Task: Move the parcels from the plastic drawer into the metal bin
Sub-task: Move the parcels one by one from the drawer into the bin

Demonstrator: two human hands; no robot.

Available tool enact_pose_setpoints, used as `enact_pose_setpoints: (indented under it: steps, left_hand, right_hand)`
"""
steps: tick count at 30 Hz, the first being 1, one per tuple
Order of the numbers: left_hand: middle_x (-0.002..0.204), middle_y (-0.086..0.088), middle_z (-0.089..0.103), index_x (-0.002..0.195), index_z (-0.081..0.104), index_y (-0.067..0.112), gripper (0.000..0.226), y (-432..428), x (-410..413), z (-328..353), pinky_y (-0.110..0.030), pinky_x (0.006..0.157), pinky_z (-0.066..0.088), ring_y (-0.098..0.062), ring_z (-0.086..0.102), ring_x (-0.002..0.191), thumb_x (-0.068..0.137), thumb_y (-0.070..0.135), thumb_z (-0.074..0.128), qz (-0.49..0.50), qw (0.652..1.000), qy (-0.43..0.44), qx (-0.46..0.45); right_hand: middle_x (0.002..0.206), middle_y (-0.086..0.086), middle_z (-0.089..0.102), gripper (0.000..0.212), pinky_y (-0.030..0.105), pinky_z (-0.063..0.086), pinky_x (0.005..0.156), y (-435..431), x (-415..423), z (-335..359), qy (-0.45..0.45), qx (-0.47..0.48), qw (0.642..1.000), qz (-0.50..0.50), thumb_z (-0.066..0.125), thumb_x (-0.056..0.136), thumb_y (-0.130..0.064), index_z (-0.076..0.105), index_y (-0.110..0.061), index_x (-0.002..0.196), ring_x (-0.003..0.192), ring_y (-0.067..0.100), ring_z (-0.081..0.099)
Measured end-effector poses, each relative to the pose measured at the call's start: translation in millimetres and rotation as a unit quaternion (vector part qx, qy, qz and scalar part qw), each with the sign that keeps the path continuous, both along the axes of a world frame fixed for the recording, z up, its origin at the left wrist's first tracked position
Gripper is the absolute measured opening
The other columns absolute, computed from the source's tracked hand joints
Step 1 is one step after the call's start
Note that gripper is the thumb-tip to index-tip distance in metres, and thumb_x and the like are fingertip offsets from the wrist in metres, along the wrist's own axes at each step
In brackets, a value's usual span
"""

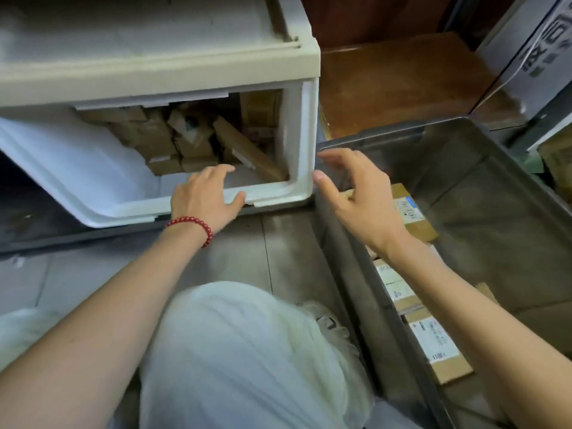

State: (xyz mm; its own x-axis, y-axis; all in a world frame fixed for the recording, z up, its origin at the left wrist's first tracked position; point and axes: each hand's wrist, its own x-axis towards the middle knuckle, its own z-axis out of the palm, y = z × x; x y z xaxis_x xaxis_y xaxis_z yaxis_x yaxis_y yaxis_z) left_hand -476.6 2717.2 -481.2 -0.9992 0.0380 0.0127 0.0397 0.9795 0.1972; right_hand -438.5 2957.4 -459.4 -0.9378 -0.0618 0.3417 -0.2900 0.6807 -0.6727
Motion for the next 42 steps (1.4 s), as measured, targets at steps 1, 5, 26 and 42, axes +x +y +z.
enact_pose_setpoints:
  steps: [1,5,26,42]
  left_hand:
    - [0.141,-0.004,0.047,0.139,0.041,0.025,0.054,-13,-1,0,-0.043,0.095,0.041,-0.03,0.045,0.126,0.09,0.046,0.053,0.006,1.0,-0.004,-0.019]
    - [0.142,-0.006,0.046,0.141,0.038,0.025,0.057,-55,-12,-1,-0.046,0.094,0.04,-0.033,0.045,0.125,0.09,0.045,0.054,0.056,0.997,-0.022,-0.04]
    - [0.157,-0.007,0.018,0.152,0.009,0.032,0.08,-73,-146,-42,-0.048,0.1,0.039,-0.034,0.034,0.136,0.09,0.035,0.061,0.017,0.998,-0.057,0.015]
    - [0.111,0.005,0.056,0.12,0.054,0.015,0.037,-125,-7,36,-0.022,0.081,0.038,-0.011,0.049,0.101,0.087,0.027,0.067,0.006,0.977,0.015,0.214]
  right_hand:
    - [0.114,-0.01,0.061,0.032,0.023,0.045,0.087,-16,-5,0,-0.011,0.009,1.0,0.021,0.053,0.095,-0.042,0.058,-0.024,0.121,0.106,0.004,0.055]
    - [0.127,0.0,0.055,0.039,0.029,0.044,0.096,-70,-41,-17,-0.112,0.058,0.989,0.075,0.056,0.095,-0.037,0.053,-0.019,0.131,0.116,0.015,0.052]
    - [0.124,0.02,0.056,0.036,0.036,0.046,0.081,-123,-195,-102,-0.226,0.306,0.925,-0.018,0.05,0.098,-0.014,0.043,-0.003,0.132,0.108,0.036,0.059]
    - [0.114,0.0,0.052,0.045,0.022,0.041,0.089,-100,-63,-17,-0.155,0.012,0.986,0.059,0.072,0.084,-0.018,0.051,-0.014,0.123,0.102,0.013,0.05]
